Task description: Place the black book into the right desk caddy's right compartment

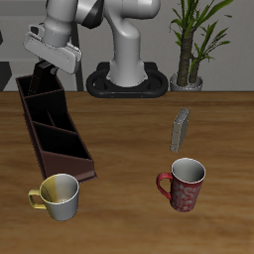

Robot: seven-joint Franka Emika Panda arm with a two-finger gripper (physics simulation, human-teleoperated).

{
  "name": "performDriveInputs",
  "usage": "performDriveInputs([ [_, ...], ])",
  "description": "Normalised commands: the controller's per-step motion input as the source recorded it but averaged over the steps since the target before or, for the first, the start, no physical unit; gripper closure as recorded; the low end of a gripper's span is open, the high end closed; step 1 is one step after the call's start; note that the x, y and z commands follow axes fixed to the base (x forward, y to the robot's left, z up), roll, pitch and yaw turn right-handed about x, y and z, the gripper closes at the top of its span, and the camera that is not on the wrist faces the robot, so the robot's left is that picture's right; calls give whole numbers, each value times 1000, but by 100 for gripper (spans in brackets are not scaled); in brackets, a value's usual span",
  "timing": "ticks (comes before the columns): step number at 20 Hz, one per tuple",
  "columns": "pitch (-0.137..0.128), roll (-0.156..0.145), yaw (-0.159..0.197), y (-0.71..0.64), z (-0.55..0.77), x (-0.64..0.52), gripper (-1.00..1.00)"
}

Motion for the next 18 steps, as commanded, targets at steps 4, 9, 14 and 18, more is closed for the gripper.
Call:
performDriveInputs([
  [4, 31, -33, -6, -123, -224, 199, 100],
  [9, 48, -15, -11, -37, -290, 66, 100],
  [14, 101, 1, -1, -54, -576, 89, 100],
  [18, 96, -27, -18, -105, -422, 105, 100],
])
